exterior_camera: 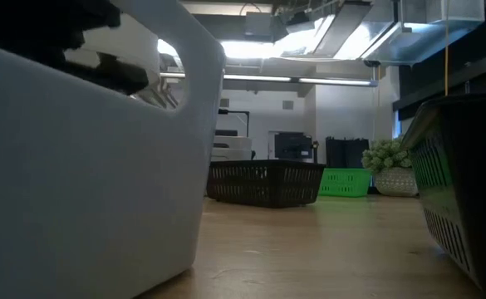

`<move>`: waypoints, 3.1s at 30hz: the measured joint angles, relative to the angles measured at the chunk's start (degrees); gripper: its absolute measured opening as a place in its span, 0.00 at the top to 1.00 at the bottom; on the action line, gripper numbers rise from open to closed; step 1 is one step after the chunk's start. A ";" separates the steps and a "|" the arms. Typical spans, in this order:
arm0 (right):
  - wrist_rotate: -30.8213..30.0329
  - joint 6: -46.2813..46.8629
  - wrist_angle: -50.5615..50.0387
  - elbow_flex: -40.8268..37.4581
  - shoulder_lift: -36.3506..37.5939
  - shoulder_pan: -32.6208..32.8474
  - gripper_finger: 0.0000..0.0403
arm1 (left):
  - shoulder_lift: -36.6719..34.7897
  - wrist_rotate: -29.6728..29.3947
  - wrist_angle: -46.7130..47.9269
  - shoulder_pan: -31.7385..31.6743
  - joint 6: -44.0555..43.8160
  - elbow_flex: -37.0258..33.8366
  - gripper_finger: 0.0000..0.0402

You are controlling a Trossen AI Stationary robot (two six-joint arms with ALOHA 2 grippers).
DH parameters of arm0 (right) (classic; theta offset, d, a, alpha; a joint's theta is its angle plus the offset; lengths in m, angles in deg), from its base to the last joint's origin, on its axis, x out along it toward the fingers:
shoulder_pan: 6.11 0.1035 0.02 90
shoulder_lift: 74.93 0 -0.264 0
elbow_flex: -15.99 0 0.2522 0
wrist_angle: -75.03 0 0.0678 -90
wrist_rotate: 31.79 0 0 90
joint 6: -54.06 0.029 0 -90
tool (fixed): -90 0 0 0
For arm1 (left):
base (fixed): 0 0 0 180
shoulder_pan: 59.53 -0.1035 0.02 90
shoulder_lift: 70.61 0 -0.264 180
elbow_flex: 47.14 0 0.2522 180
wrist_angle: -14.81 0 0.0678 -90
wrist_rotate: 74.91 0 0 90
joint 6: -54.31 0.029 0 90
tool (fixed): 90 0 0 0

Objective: Stack baskets by color
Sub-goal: Stack the bottom gray bin on the top gray bins

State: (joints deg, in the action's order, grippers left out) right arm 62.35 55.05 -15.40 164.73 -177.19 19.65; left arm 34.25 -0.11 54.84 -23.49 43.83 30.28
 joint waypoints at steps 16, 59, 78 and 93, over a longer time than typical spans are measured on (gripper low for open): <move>-0.06 1.42 0.04 0.00 0.00 -0.04 0.84 | -0.23 0.94 0.75 -3.28 3.68 0.00 0.97; -35.94 24.95 -5.97 -0.42 -0.24 -5.15 0.84 | -27.53 -35.64 8.69 -34.35 48.29 12.69 1.00; -63.41 18.03 -1.30 -0.46 -10.76 -7.65 0.84 | -27.53 -46.90 3.67 -31.77 42.51 12.74 1.00; -65.02 19.78 2.07 -0.46 -11.02 -8.90 0.84 | -27.53 -47.73 3.62 -31.36 42.47 12.74 1.00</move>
State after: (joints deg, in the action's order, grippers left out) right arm -2.67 74.83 -13.33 164.27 -188.20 10.75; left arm 6.73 -47.84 58.46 -54.85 86.29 43.02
